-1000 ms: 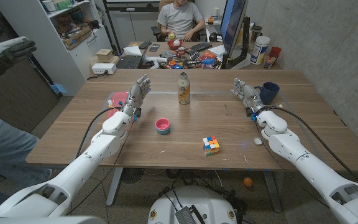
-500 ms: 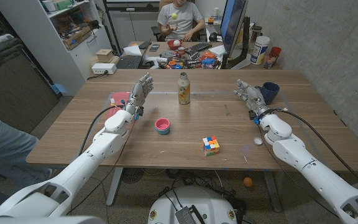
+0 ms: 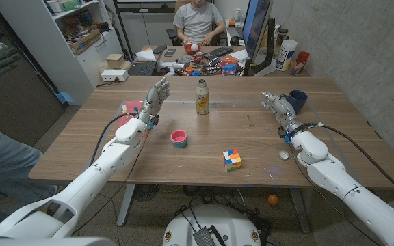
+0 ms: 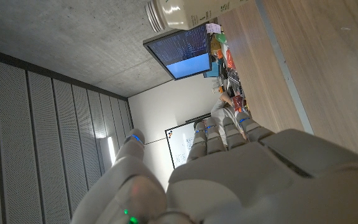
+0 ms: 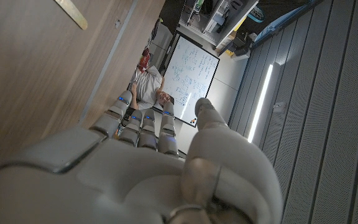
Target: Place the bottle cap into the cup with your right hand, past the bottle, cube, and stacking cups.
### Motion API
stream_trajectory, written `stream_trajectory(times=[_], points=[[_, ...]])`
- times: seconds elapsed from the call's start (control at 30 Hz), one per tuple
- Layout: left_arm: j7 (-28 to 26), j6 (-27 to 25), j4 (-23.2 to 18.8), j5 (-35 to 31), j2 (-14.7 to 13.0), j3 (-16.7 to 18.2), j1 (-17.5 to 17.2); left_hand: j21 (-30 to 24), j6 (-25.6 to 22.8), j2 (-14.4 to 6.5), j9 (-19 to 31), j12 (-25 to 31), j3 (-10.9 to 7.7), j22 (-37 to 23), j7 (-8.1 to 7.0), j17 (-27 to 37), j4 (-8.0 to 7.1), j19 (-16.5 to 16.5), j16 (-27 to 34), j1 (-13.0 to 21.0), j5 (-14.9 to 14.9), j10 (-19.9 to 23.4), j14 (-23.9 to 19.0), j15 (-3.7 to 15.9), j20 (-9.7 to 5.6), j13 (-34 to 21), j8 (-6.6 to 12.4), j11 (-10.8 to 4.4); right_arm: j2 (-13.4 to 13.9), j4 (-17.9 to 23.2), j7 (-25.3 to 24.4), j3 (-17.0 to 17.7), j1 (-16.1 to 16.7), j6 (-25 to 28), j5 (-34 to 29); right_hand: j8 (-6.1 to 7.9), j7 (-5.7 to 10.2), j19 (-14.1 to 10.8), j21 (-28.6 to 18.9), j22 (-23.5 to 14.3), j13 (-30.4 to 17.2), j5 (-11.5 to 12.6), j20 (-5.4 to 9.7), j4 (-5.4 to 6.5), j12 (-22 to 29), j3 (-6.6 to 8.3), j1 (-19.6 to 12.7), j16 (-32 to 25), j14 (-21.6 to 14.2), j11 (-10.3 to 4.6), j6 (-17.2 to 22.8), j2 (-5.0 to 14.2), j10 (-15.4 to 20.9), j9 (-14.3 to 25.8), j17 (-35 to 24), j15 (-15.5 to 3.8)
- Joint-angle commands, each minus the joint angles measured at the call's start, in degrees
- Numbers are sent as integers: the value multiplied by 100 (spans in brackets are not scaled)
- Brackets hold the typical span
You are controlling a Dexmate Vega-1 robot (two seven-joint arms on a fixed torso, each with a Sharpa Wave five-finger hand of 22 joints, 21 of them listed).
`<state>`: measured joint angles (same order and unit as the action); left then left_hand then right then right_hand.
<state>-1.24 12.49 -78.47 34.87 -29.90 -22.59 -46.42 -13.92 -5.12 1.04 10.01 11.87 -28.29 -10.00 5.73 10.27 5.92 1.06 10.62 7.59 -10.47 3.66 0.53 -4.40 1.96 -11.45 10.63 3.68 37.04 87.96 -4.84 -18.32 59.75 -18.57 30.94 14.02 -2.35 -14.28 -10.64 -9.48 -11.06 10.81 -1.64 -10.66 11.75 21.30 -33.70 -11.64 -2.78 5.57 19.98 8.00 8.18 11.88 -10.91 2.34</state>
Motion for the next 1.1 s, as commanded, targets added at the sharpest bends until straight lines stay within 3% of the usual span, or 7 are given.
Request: stream_trajectory(times=[0.03,0.27,0.4,0.8,0.9,1.1], points=[[-40,-111,-107,-58,-45,-18,69,22,-3,-42,29,17,-33,-21,14,19,14,-3,17,41,-33,27,0,-41,53,-9,16,-17,403,409,-374,269,498,1,-320,60,28,2,-16,-19,-22,7,-33,-4,29,96,-162,15,-15,-10,66,16,32,30,-6,-19],[-42,-203,-148,-85,-60,-55,110,38,-3,-52,30,17,-34,-21,15,19,18,9,14,46,-31,25,7,-38,66,-7,15,-15,704,868,-819,548,983,176,-631,24,119,51,0,-17,-25,-1,-52,-34,13,178,-394,35,16,-39,-29,-62,4,58,1,-26],[-94,-267,-168,-102,-58,-65,126,43,-4,-57,30,19,-34,-21,11,19,20,9,15,48,-30,27,5,-39,66,-6,16,-7,863,1107,-997,699,1258,307,-785,12,165,106,13,-15,-30,5,-74,-52,-4,222,-594,50,51,-56,-79,-209,-40,80,4,-22],[-123,-349,-57,-155,56,-147,307,66,-49,-83,31,18,-36,-23,27,18,30,1,14,61,-25,22,4,-66,52,-1,30,13,1173,1497,-1120,1042,1782,618,-1007,2,275,296,41,-19,-44,45,-112,-35,-30,283,-979,72,156,-139,-168,-541,-142,142,-3,-26],[-155,-382,-52,-172,55,-149,330,66,-65,-91,31,23,-36,-23,30,16,34,-23,16,66,-23,35,-2,-73,32,0,35,46,1277,1637,-1186,1143,1934,749,-1127,-84,575,363,22,-26,-62,69,-147,6,-40,321,-1184,68,206,-147,-440,-703,-232,194,-13,37],[-185,-424,-57,-170,33,-128,341,71,-77,-100,31,27,-37,-23,28,15,39,-32,19,72,-22,45,-11,-79,27,2,37,55,1384,1928,-1284,1336,2243,916,-1312,-113,640,458,32,-29,-74,77,-183,37,-61,332,-1252,79,285,-124,-558,-777,-350,229,-22,65]])
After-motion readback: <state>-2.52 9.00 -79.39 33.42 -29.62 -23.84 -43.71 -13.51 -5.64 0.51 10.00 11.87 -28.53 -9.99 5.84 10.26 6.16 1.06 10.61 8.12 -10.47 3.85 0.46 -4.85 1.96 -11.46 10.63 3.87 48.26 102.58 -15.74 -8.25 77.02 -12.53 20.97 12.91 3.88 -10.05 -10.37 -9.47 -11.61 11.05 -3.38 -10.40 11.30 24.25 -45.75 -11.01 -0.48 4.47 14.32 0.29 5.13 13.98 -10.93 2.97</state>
